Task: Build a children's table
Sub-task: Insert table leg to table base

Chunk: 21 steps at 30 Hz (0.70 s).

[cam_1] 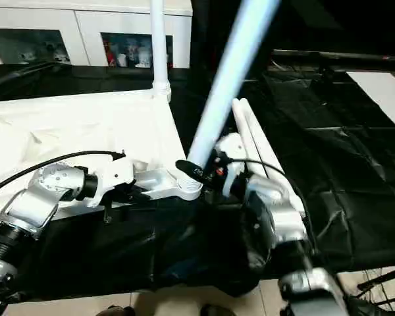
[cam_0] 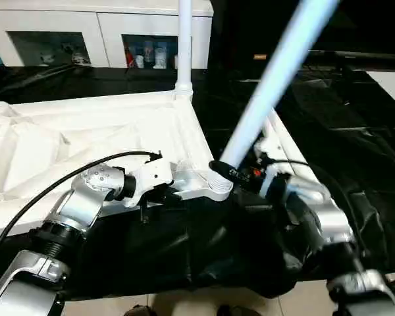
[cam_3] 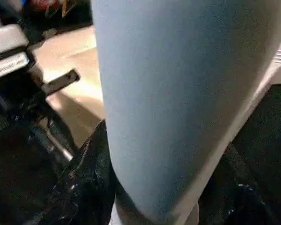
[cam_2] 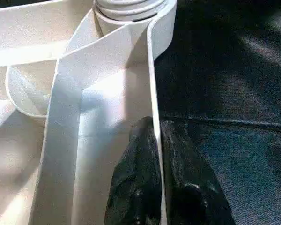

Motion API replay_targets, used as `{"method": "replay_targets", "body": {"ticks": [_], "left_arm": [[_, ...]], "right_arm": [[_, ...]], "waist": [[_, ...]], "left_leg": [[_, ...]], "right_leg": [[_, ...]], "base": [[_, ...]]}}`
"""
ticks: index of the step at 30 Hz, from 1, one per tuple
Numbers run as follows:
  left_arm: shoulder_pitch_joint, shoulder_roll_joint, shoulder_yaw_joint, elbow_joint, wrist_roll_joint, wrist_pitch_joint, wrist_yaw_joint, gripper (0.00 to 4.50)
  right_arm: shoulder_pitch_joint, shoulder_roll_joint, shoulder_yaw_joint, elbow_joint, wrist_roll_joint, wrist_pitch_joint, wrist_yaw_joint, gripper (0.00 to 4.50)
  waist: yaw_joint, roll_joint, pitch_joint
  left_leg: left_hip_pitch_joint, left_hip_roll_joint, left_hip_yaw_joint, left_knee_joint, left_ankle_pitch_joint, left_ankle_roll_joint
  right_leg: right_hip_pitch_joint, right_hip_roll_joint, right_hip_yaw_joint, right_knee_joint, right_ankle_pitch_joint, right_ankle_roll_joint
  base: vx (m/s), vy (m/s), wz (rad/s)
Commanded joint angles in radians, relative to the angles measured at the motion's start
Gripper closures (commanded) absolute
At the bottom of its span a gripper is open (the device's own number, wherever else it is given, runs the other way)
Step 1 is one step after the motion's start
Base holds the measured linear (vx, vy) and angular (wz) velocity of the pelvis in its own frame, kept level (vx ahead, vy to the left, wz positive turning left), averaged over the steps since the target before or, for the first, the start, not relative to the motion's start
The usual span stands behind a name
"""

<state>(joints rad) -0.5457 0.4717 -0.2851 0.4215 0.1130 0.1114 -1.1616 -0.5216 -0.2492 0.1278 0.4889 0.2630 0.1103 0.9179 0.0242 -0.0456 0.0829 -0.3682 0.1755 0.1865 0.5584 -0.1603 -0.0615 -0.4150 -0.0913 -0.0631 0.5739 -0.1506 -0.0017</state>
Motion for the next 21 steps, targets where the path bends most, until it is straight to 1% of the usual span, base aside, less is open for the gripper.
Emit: {"method": "replay_targets", "body": {"ticks": [1,2,3,4,7,8,10,11,12,14,15,18,19,21], "left_arm": [[0.02,-0.02,-0.003,0.001,-0.022,-0.007,0.021,4.5],[0.021,-0.02,-0.003,-0.001,-0.022,-0.006,0.021,4.5],[0.022,-0.02,-0.004,-0.004,-0.022,-0.006,0.019,4.5],[0.023,-0.02,-0.004,-0.005,-0.022,-0.005,0.019,4.5],[0.025,-0.019,-0.006,-0.011,-0.024,-0.004,0.015,4.5],[0.026,-0.018,-0.007,-0.013,-0.025,-0.004,0.013,4.5],[0.027,-0.016,-0.009,-0.018,-0.031,-0.006,0.0,4.5],[0.03,-0.013,-0.014,-0.026,-0.04,-0.01,-0.022,4.5],[0.032,-0.012,-0.018,-0.032,-0.045,-0.01,-0.036,4.5],[0.032,-0.011,-0.019,-0.034,-0.046,-0.01,-0.039,4.5],[0.036,-0.008,-0.024,-0.047,-0.056,-0.005,-0.063,4.5],[0.045,-0.004,-0.032,-0.076,-0.079,0.003,-0.103,4.5],[0.049,-0.002,-0.035,-0.089,-0.088,0.008,-0.119,4.5],[0.058,0.003,-0.04,-0.114,-0.104,0.014,-0.151,4.5]], "right_arm": [[0.031,-0.02,0.061,0.084,-0.061,0.077,0.04,2.64],[0.024,-0.028,0.073,0.087,-0.067,0.089,0.06,2.64],[0.017,-0.041,0.091,0.09,-0.074,0.106,0.093,2.64],[0.016,-0.043,0.093,0.091,-0.075,0.108,0.098,2.64],[0.008,-0.058,0.112,0.099,-0.083,0.117,0.129,2.64],[0.005,-0.062,0.115,0.103,-0.084,0.116,0.136,2.64],[-0.008,-0.063,0.114,0.125,-0.081,0.115,0.153,2.64],[-0.016,-0.067,0.118,0.147,-0.082,0.106,0.178,2.64],[-0.019,-0.07,0.122,0.158,-0.085,0.1,0.194,2.64],[-0.02,-0.071,0.123,0.16,-0.085,0.099,0.198,2.64],[-0.021,-0.077,0.128,0.171,-0.083,0.097,0.227,2.64],[-0.016,-0.089,0.132,0.175,-0.079,0.097,0.279,2.64],[-0.013,-0.095,0.135,0.173,-0.079,0.092,0.295,2.64],[-0.005,-0.107,0.143,0.168,-0.078,0.084,0.336,2.64]], "waist": [[-0.009,-0.015,-0.037],[-0.008,-0.017,-0.038],[-0.007,-0.017,-0.038],[-0.006,-0.016,-0.038],[-0.002,-0.016,-0.039],[-0.002,-0.017,-0.04],[-0.002,-0.017,-0.04],[-0.002,-0.019,-0.038],[-0.002,-0.017,-0.038],[-0.002,-0.017,-0.038],[-0.001,-0.018,-0.038],[-0.001,-0.017,-0.038],[0.0,-0.018,-0.038],[0.0,-0.017,-0.038]], "left_leg": [[0.015,0.051,-0.029,-0.071,-0.428,0.027],[0.012,0.051,-0.03,-0.072,-0.416,0.03],[0.012,0.052,-0.028,-0.072,-0.408,0.033],[0.011,0.053,-0.028,-0.073,-0.398,0.037],[0.012,0.055,-0.025,-0.073,-0.385,0.039],[0.011,0.055,-0.025,-0.073,-0.379,0.041],[0.009,0.056,-0.024,-0.074,-0.373,0.043],[0.008,0.056,-0.024,-0.075,-0.374,0.044],[0.007,0.056,-0.024,-0.075,-0.374,0.044],[0.009,0.056,-0.024,-0.074,-0.375,0.044],[0.01,0.057,-0.024,-0.075,-0.374,0.044],[0.008,0.059,-0.022,-0.076,-0.354,0.049],[0.009,0.058,-0.019,-0.075,-0.349,0.054],[0.008,0.059,-0.019,-0.076,-0.34,0.056]], "right_leg": [[0.01,-0.062,0.044,-0.107,-0.718,-0.071],[0.013,-0.064,0.045,-0.105,-0.709,-0.073],[0.012,-0.062,0.046,-0.103,-0.691,-0.078],[0.014,-0.061,0.046,-0.099,-0.669,-0.085],[0.013,-0.061,0.048,-0.096,-0.632,-0.099],[0.015,-0.06,0.048,-0.094,-0.615,-0.105],[0.018,-0.06,0.048,-0.091,-0.591,-0.115],[0.017,-0.06,0.049,-0.091,-0.589,-0.116],[0.019,-0.06,0.049,-0.09,-0.587,-0.12],[0.018,-0.06,0.049,-0.09,-0.584,-0.122],[0.019,-0.061,0.05,-0.089,-0.576,-0.125],[0.022,-0.059,0.051,-0.082,-0.519,-0.146],[0.021,-0.056,0.051,-0.081,-0.497,-0.154],[0.025,-0.057,0.051,-0.079,-0.477,-0.164]], "base": [[0.0,0.0,0.0],[0.0,0.0,0.0],[0.0,0.0,0.0],[0.0,0.0,0.0],[0.0,0.0,0.0],[0.0,0.0,0.0],[0.0,0.0,0.0],[0.0,0.0,0.0],[0.0,0.0,0.0],[0.0,0.0,0.0],[0.0,0.0,0.0],[0.0,0.0,0.0],[0.0,0.0,0.0],[0.0,0.0,0.0]]}}
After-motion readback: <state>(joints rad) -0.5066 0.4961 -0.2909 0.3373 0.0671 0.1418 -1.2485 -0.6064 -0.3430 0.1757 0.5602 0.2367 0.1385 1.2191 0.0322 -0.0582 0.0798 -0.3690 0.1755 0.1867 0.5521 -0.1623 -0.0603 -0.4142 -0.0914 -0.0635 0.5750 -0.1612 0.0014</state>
